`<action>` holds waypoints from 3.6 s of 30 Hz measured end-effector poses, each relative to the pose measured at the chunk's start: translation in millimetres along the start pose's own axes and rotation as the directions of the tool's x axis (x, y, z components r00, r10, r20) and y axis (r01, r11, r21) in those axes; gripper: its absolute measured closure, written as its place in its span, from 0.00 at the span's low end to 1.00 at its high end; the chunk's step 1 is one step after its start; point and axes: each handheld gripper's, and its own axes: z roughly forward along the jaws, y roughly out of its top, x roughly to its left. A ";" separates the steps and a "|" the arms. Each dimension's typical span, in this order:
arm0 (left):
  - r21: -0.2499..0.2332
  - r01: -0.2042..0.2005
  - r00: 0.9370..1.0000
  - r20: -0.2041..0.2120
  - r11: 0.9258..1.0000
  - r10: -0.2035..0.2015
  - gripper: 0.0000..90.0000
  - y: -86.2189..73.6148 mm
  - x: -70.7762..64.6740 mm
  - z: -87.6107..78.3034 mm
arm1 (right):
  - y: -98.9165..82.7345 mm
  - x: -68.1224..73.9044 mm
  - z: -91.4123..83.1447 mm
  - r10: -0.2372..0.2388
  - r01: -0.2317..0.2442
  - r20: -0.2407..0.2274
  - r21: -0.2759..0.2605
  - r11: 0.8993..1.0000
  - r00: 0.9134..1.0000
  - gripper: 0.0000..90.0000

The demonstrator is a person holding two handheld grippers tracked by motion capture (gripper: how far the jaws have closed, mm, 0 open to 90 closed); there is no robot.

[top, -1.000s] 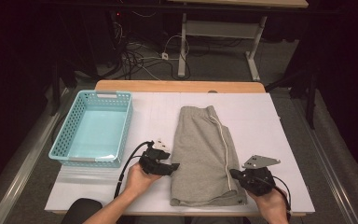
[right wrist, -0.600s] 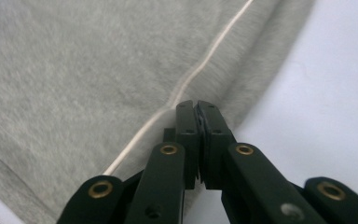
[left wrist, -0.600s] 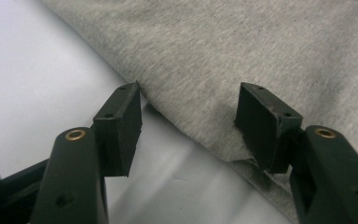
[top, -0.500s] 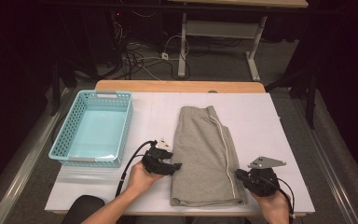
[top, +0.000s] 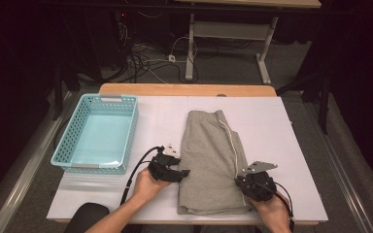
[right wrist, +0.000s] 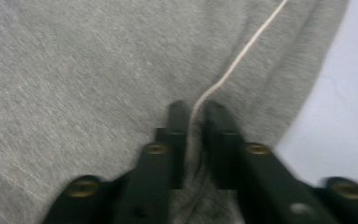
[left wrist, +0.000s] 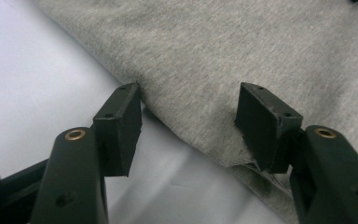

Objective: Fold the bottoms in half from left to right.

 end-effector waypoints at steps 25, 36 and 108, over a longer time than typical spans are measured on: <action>-0.004 -0.004 1.000 -0.014 1.000 0.004 0.44 -0.2 -2.7 2.0 | 7.8 -33.0 -5.5 0.142 -0.137 0.035 -0.111 0.984 0.989 0.76; -0.005 -0.011 0.999 -0.030 1.000 0.011 0.44 -1.0 -5.4 2.5 | 12.3 -45.1 6.2 0.150 -0.146 0.049 -0.074 0.987 0.988 0.94; -0.036 0.194 0.981 0.022 0.980 -0.193 0.82 -45.0 16.4 -48.2 | 36.4 -9.1 34.8 0.001 -0.011 -0.166 -0.054 0.998 0.986 0.84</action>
